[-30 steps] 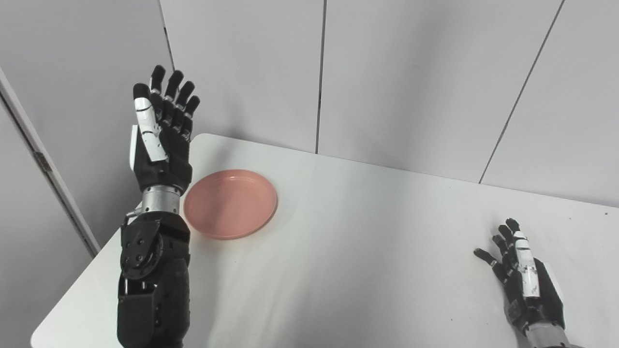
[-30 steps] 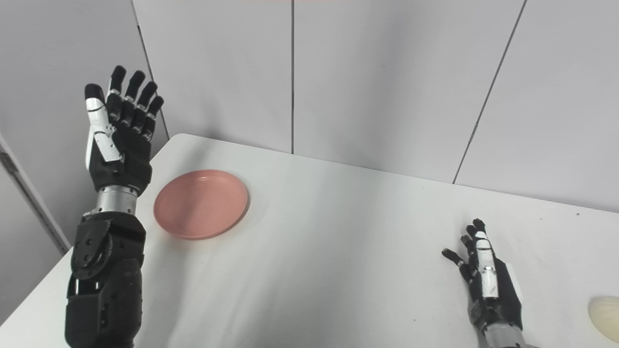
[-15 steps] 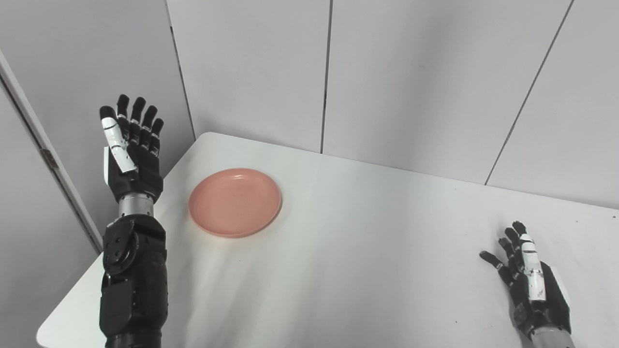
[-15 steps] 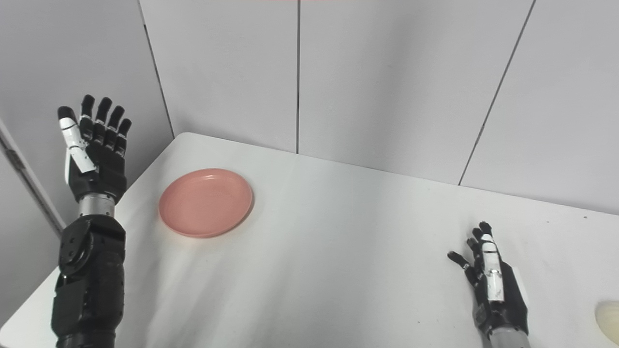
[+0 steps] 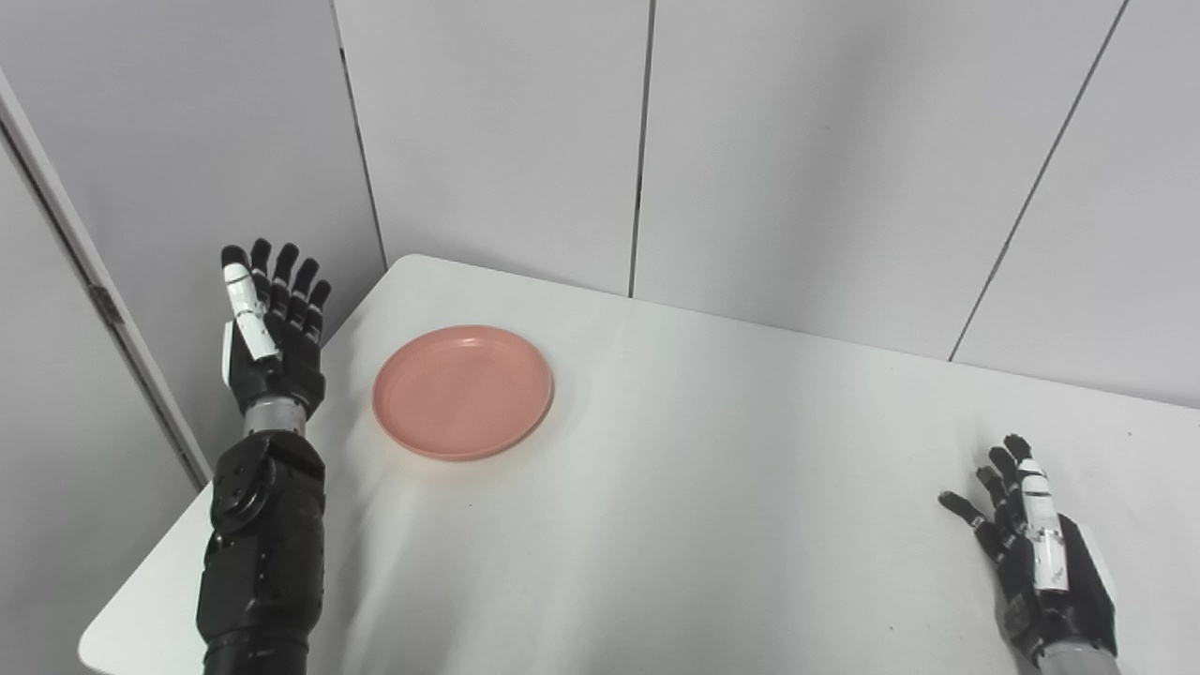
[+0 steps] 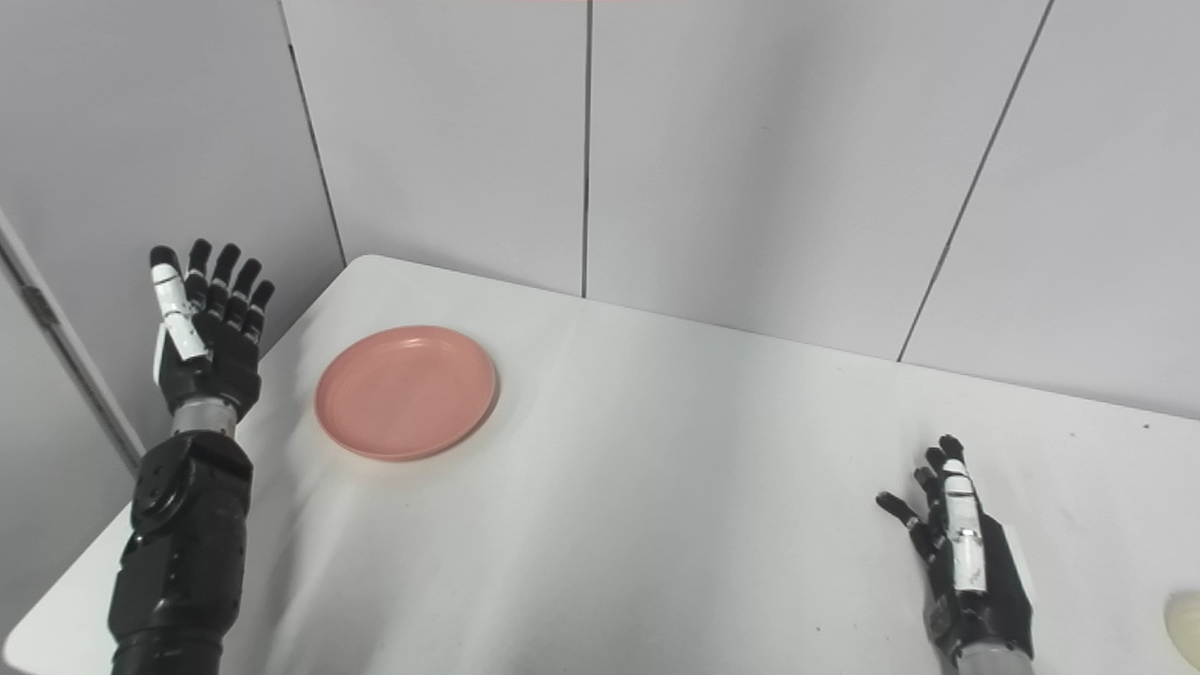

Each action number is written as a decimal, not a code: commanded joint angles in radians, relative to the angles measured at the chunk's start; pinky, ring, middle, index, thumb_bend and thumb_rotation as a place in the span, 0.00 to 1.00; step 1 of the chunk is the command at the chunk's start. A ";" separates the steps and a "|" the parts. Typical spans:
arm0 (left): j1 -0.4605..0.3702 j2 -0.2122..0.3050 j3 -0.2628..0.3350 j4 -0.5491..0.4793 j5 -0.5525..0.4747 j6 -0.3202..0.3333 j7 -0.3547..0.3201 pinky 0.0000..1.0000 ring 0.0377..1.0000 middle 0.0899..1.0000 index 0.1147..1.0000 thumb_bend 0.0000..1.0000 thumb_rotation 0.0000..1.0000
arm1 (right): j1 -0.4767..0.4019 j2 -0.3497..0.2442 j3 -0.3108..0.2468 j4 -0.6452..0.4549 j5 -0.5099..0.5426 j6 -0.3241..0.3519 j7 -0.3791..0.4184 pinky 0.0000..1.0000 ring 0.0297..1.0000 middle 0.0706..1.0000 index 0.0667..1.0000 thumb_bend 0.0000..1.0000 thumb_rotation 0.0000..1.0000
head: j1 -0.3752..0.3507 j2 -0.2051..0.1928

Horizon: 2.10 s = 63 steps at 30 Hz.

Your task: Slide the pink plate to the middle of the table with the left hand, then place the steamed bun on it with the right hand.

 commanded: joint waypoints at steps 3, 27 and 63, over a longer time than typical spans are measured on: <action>-0.050 0.027 -0.005 0.018 0.002 -0.016 -0.005 0.97 0.95 0.96 0.97 0.66 0.99 | 0.006 -0.006 0.004 -0.003 -0.005 0.029 0.005 1.00 1.00 1.00 1.00 0.08 1.00 | -0.004 -0.001; -0.069 0.022 -0.054 0.248 0.026 -0.002 -0.031 0.97 0.95 0.97 0.96 0.66 1.00 | 0.008 0.004 0.003 -0.018 0.000 0.047 -0.009 1.00 1.00 1.00 1.00 0.07 1.00 | -0.012 0.001; -0.033 -0.118 -0.319 0.219 0.063 0.190 -0.243 0.93 0.92 0.92 0.93 0.66 0.95 | 0.015 0.025 0.028 -0.008 -0.030 0.030 -0.027 1.00 1.00 1.00 1.00 0.10 1.00 | -0.129 0.011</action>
